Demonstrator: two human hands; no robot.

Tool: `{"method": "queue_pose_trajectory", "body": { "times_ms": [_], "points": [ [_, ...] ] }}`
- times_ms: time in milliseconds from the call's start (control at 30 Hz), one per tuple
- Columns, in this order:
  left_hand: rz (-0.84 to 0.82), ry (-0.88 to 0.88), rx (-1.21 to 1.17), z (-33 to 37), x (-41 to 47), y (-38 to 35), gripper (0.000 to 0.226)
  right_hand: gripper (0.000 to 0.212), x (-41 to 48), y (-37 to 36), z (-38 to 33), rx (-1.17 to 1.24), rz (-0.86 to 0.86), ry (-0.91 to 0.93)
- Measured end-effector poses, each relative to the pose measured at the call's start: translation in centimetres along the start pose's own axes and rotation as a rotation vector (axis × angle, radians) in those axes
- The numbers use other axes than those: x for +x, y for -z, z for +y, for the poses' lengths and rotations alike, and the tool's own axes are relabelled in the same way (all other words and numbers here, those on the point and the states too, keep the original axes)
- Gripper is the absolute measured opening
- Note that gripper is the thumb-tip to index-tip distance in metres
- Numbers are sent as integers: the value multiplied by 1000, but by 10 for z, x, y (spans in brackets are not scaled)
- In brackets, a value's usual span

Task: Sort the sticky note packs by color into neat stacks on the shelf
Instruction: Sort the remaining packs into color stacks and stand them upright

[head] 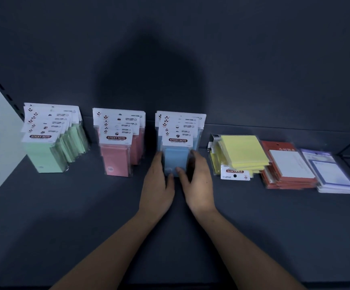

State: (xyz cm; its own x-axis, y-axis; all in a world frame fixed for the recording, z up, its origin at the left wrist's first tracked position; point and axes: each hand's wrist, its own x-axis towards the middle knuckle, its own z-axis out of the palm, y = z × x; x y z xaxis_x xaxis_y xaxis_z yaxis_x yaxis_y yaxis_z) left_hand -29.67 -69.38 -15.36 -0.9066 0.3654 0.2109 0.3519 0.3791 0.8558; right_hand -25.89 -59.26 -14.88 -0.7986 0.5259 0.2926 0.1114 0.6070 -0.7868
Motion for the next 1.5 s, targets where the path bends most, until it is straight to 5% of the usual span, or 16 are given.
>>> {"method": "queue_pose_trajectory", "body": {
  "times_ms": [267, 600, 800, 967, 1067, 1300, 1500],
  "points": [
    [-3, 21, -43, -3, -1, -1, 61, 72, 1, -2, -2, -31, -83, -48],
    [-19, -20, -16, -4, 2, -2, 64, 74, 0, -3, -6, -66, -165, -70],
    [103, -79, 142, 15, -5, 3, 67, 85, -9, 18, -17, 58, -305, -173],
    [368, -281, 66, 72, -5, -16, 52, 44, -18, 93, -21, 240, -412, -73],
    [447, -293, -5, 108, -8, -47, 47, 34, 0, 144, -3, 255, -192, -66],
    [65, 10, 182, 115, -7, -116, 59, 37, 26, 195, 44, -54, -224, -78],
    [121, 137, -55, 127, -9, -123, 31, 57, 25, 199, 49, -226, -369, -71]
  ]
}}
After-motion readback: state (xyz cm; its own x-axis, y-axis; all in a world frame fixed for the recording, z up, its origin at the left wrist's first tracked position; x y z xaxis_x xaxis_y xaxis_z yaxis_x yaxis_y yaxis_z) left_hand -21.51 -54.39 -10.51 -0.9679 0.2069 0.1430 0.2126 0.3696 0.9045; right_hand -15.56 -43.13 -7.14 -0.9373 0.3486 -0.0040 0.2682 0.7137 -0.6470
